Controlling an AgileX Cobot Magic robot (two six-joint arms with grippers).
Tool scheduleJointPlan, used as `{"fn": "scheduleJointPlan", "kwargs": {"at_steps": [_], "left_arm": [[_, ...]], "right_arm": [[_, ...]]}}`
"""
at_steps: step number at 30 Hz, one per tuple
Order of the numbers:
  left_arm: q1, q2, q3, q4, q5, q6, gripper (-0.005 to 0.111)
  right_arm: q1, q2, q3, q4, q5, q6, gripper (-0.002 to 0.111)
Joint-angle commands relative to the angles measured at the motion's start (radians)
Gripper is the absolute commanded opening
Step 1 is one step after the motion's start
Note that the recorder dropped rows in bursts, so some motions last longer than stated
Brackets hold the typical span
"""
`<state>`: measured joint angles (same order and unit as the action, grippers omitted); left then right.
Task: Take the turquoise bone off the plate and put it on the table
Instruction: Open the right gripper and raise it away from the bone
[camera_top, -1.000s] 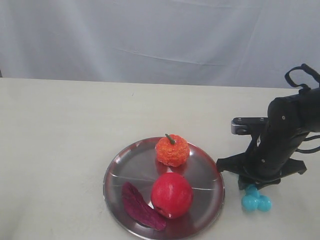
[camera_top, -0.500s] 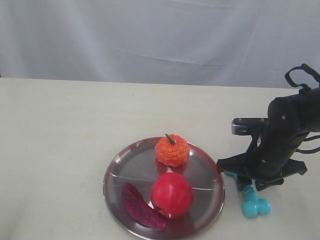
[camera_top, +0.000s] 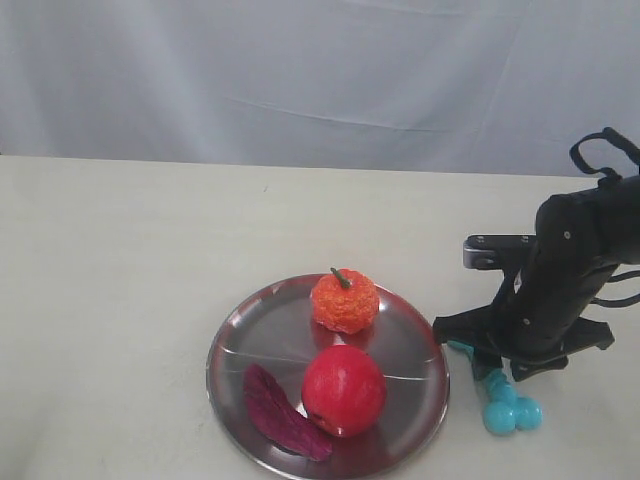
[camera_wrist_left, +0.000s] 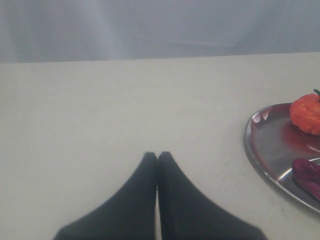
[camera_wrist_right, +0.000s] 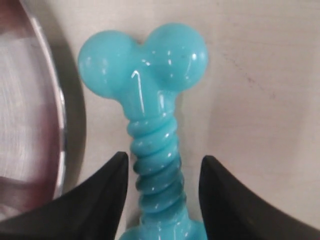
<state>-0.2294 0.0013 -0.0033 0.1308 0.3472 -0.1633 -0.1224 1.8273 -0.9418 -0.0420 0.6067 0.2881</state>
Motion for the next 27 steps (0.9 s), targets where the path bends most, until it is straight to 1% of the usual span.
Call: {"fn": "scheduleJointPlan", "kwargs": {"at_steps": [1,5,9,18,19,21,23,24,27], "left_arm": [[-0.002,-0.001,0.003,0.001,-0.001,-0.001,0.0],[-0.002,-0.001,0.003,0.001,-0.001,-0.001,0.0],[-0.002,-0.001,0.003,0.001,-0.001,-0.001,0.0],[-0.002,-0.001,0.003,0.001,-0.001,0.002,0.0],[-0.002,-0.001,0.003,0.001,-0.001,0.002,0.0],[-0.002,-0.001,0.003,0.001,-0.001,0.002,0.0],[-0.002,-0.001,0.003,0.001,-0.001,0.002,0.0],[-0.002,-0.001,0.003,0.001,-0.001,0.0,0.0],[-0.002,-0.001,0.003,0.001,-0.001,0.002,0.0]], "right_arm": [[-0.004,-0.051,0.001,-0.008,0.03,0.011,0.044],[-0.004,-0.146,0.001,-0.008,0.069,0.011,0.044],[-0.004,-0.261,0.001,-0.008,0.151,0.011,0.044],[-0.002,-0.546,0.001,-0.038,0.414,0.002,0.044],[0.009,-0.621,0.002,-0.038,0.47,0.0,0.044],[0.028,-0.698,0.008,-0.042,0.517,0.0,0.043],[0.055,-0.79,0.034,-0.042,0.537,0.0,0.044],[0.082,-0.877,0.076,-0.04,0.544,0.009,0.044],[0.128,-1.019,0.14,-0.018,0.554,0.015,0.044]]}}
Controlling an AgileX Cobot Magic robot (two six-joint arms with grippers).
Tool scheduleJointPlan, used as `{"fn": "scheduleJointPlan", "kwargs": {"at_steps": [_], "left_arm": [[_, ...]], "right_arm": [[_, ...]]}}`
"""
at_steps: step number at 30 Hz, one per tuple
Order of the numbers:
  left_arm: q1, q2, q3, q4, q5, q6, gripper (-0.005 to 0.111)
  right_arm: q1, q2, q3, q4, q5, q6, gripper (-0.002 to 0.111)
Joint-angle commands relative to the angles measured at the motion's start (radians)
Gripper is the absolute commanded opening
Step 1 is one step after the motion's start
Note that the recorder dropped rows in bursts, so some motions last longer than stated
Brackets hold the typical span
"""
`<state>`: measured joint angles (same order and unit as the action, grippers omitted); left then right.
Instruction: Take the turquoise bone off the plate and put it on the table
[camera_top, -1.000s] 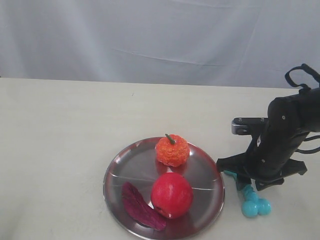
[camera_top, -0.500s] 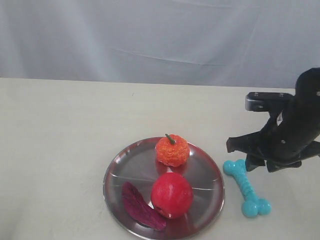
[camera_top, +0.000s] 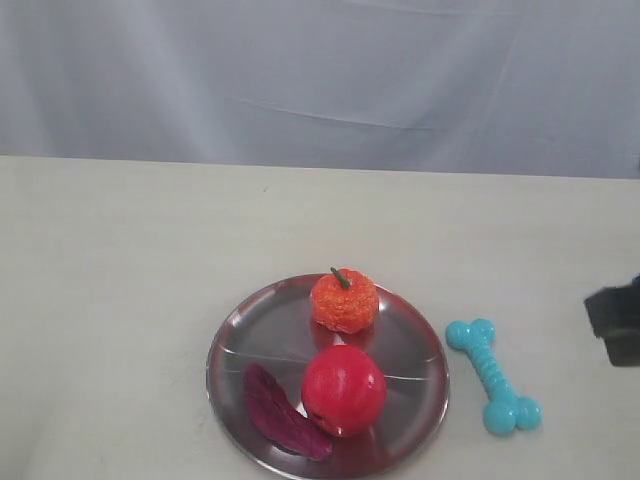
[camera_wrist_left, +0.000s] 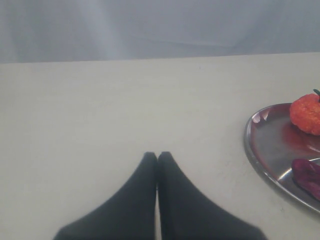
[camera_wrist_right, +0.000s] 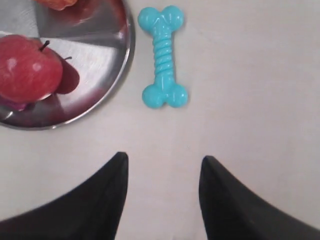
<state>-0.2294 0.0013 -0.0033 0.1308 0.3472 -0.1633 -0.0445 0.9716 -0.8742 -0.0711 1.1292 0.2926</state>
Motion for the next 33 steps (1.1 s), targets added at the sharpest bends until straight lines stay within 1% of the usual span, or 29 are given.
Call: {"fn": "scheduleJointPlan", "kwargs": {"at_steps": [1,3,4,6,7,8,12,13,17,23,25,29,31,33], "left_arm": [[-0.002,-0.001,0.003,0.001,-0.001,0.002,0.0],[-0.002,-0.001,0.003,0.001,-0.001,0.002,0.0],[-0.002,-0.001,0.003,0.001,-0.001,0.002,0.0],[-0.002,-0.001,0.003,0.001,-0.001,0.002,0.0],[-0.002,-0.001,0.003,0.001,-0.001,-0.002,0.0],[-0.002,-0.001,0.003,0.001,-0.001,-0.002,0.0],[-0.002,-0.001,0.003,0.001,-0.001,-0.002,0.0],[-0.002,-0.001,0.003,0.001,-0.001,-0.002,0.0],[-0.002,-0.001,0.003,0.001,-0.001,-0.002,0.0],[-0.002,-0.001,0.003,0.001,-0.001,-0.002,0.0],[-0.002,-0.001,0.003,0.001,-0.001,-0.002,0.0],[-0.002,-0.001,0.003,0.001,-0.001,-0.002,0.0],[-0.002,-0.001,0.003,0.001,-0.001,-0.002,0.0],[-0.002,-0.001,0.003,0.001,-0.001,-0.002,0.0]], "right_arm": [[0.072,-0.23,0.105,0.029,0.045,0.019,0.044],[0.103,-0.358,0.147,0.037,0.059,0.028,0.042],[0.111,-0.4,0.159,0.037,0.059,0.028,0.038],[0.117,-0.475,0.178,0.052,0.052,0.028,0.02],[0.117,-0.51,0.178,0.058,0.039,0.026,0.007],[0.117,-0.531,0.178,0.065,0.023,0.022,-0.001],[0.117,-0.56,0.178,0.071,-0.013,0.021,0.0],[0.117,-0.565,0.178,0.048,-0.022,0.009,0.0],[0.117,-0.57,0.178,0.047,-0.006,0.011,0.0],[0.117,-0.57,0.178,0.042,-0.089,0.004,0.0],[0.117,-0.57,0.178,0.042,-0.137,0.002,0.0],[0.115,-0.578,0.179,0.044,-0.294,-0.002,0.0],[0.09,-0.604,0.194,0.071,-0.389,-0.005,0.0],[0.03,-0.644,0.237,0.11,-0.498,-0.013,0.0]]}}
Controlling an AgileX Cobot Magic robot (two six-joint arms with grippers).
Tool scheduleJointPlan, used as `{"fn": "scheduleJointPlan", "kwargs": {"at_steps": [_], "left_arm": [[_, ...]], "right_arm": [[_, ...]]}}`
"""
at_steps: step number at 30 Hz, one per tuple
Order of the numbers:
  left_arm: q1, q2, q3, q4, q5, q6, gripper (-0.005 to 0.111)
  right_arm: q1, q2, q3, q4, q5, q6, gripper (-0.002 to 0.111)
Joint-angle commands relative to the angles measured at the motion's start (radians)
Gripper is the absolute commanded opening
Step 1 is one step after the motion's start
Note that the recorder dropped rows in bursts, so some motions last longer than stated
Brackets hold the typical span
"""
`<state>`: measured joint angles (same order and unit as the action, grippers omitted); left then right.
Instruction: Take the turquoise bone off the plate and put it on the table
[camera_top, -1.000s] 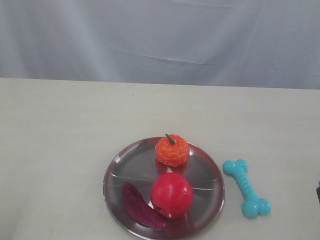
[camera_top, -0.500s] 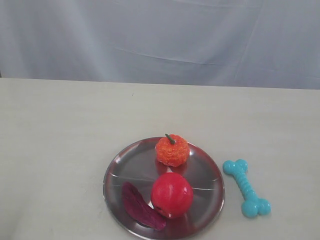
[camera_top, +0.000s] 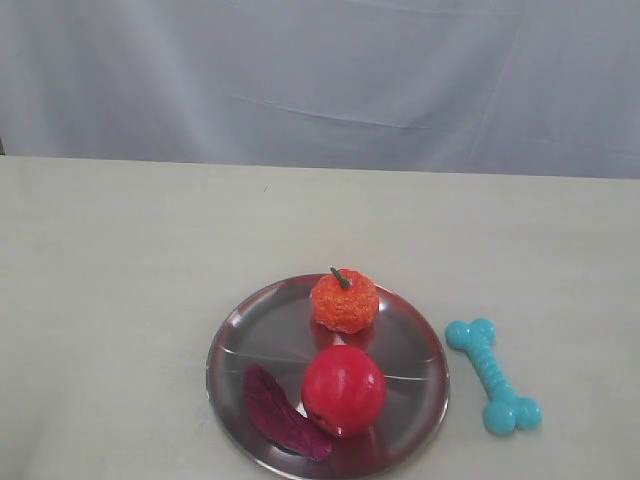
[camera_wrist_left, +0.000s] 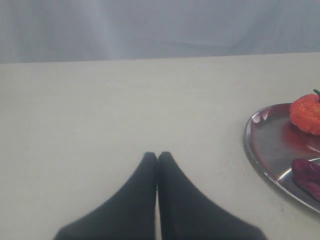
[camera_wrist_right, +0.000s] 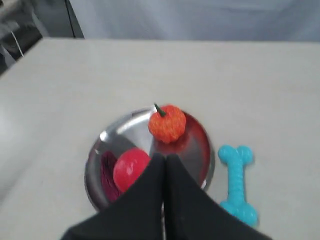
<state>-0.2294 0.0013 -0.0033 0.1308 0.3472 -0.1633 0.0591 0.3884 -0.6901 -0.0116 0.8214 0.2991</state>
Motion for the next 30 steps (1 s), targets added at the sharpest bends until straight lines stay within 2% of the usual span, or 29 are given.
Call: {"fn": "scheduleJointPlan", "kwargs": {"at_steps": [1,5,10,16,21,26,30], "left_arm": [[-0.002,-0.001,0.003,0.001,-0.001,-0.002,0.0],[-0.002,-0.001,0.003,0.001,-0.001,-0.002,0.0],[-0.002,-0.001,0.003,0.001,-0.001,-0.002,0.0],[-0.002,-0.001,0.003,0.001,-0.001,-0.002,0.0],[-0.002,-0.001,0.003,0.001,-0.001,-0.002,0.0],[-0.002,-0.001,0.003,0.001,-0.001,-0.002,0.0],[-0.002,-0.001,0.003,0.001,-0.001,-0.002,0.0]], "right_arm": [[-0.111,-0.083,0.081,0.083,-0.237,-0.027,0.0],[-0.266,-0.188,0.197,0.253,-0.298,-0.138,0.0],[-0.387,-0.311,0.3,0.457,-0.354,-0.383,0.0],[-0.402,-0.388,0.408,0.492,-0.406,-0.47,0.0],[-0.402,-0.388,0.551,0.492,-0.601,-0.51,0.0],[-0.402,-0.388,0.68,0.366,-0.697,-0.508,0.0],[-0.402,-0.388,0.69,0.273,-0.693,-0.508,0.0]]}}
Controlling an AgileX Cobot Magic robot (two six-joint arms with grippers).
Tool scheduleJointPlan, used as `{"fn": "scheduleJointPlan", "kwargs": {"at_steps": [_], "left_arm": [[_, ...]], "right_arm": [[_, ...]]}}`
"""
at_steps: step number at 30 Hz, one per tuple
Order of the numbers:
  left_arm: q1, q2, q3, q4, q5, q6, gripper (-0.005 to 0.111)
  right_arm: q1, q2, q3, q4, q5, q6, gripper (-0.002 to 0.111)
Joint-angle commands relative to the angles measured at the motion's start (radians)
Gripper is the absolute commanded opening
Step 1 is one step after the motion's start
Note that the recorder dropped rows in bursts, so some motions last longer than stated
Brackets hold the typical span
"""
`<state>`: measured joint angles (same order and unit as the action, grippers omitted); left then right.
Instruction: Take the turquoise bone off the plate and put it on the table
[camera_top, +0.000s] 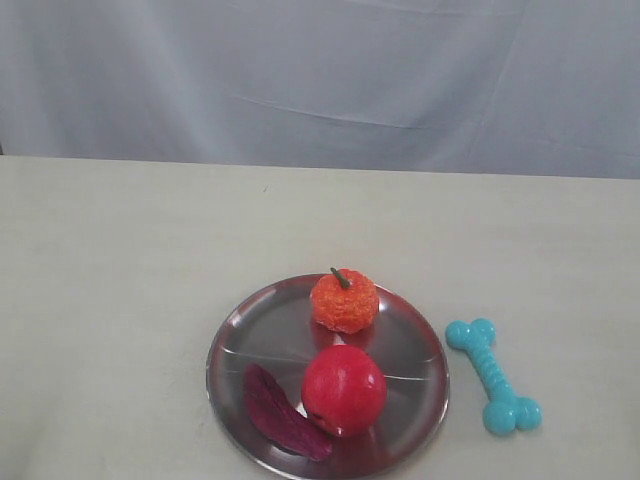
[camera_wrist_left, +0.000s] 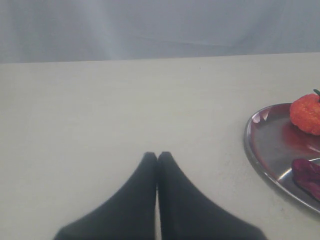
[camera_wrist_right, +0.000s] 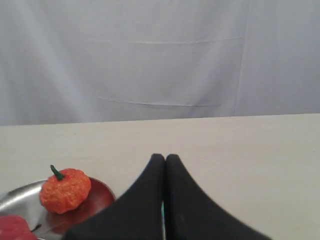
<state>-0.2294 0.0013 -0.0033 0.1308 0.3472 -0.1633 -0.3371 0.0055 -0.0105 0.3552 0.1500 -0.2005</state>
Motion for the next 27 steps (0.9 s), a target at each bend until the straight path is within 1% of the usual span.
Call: {"fn": "scheduleJointPlan", "kwargs": {"at_steps": [1,5,9,12,27], "left_arm": [[-0.002,-0.001,0.003,0.001,-0.001,-0.002,0.0],[-0.002,-0.001,0.003,0.001,-0.001,-0.002,0.0],[-0.002,-0.001,0.003,0.001,-0.001,-0.002,0.0],[-0.002,-0.001,0.003,0.001,-0.001,-0.002,0.0],[-0.002,-0.001,0.003,0.001,-0.001,-0.002,0.0]], "right_arm": [[-0.006,-0.005,0.011,-0.11,-0.017,-0.009,0.0],[-0.006,-0.005,0.011,-0.169,0.006,-0.009,0.0],[-0.006,-0.005,0.011,-0.253,0.105,-0.009,0.0],[-0.006,-0.005,0.011,-0.28,0.165,-0.009,0.0],[-0.006,-0.005,0.011,-0.268,0.197,0.01,0.0]]}}
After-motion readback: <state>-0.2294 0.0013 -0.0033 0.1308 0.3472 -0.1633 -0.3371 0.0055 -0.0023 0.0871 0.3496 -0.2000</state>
